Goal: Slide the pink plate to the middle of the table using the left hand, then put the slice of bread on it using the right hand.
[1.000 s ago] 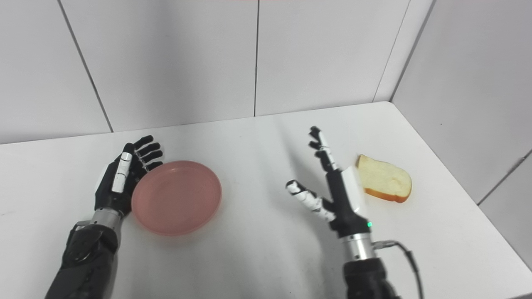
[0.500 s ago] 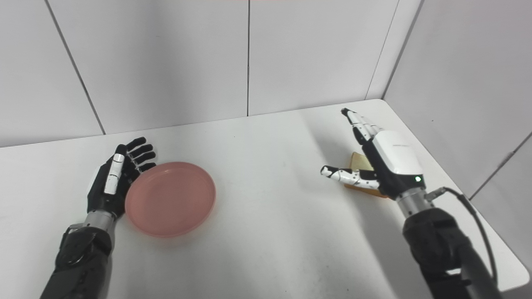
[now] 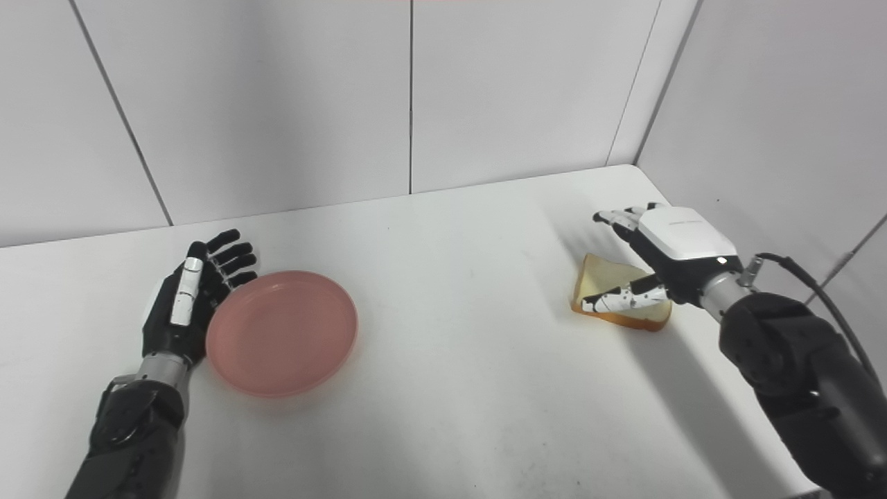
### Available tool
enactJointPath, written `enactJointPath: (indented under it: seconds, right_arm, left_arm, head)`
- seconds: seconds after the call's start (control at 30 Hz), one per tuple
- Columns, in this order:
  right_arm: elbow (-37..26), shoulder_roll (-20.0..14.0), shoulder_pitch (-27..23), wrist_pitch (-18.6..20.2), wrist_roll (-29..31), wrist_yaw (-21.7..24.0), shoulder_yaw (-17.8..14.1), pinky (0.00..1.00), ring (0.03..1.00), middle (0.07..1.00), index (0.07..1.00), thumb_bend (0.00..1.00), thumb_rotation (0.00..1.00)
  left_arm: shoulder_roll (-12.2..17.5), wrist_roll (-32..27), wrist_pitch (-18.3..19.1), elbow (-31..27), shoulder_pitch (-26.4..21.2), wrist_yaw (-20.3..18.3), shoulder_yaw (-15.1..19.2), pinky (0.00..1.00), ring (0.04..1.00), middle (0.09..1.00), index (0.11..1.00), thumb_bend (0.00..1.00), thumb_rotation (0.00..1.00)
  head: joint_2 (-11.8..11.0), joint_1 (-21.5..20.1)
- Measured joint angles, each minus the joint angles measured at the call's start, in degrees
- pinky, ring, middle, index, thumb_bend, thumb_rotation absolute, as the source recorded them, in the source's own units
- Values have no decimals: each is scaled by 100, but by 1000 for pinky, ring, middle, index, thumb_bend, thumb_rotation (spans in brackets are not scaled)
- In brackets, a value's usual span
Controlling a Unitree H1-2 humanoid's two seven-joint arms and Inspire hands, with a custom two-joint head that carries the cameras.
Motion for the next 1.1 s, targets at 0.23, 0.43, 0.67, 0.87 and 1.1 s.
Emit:
enactJointPath:
  seconds: [0.23,0.43,0.67,0.87,1.1]
  right_arm:
    - [47,-310,-246,315,-91,635,367,1000,1000,1000,971,1000,576]
    - [353,-457,-503,315,-190,663,607,1000,1000,1000,989,1000,516]
    - [680,-459,-693,310,-299,619,880,1000,1000,1000,1000,1000,539]
    - [1121,-458,-839,282,-422,384,1043,1000,1000,1000,996,1000,572]
    - [1403,-449,-854,282,-432,361,1216,1000,1000,1000,993,1000,585]
  left_arm:
    - [6,2,57,-107,44,3,-15,668,746,731,719,802,799]
    - [0,-2,96,-192,76,-14,-29,690,743,710,716,805,793]
    - [-16,0,187,-356,158,-16,-48,687,742,698,711,797,796]
    - [-21,-1,227,-425,192,-17,-59,684,743,701,716,799,799]
    - [-15,2,231,-434,198,-25,-85,670,742,706,719,782,805]
  head:
    - [-9,17]
    - [9,44]
    - [-9,53]
    - [-9,70]
    - [-9,70]
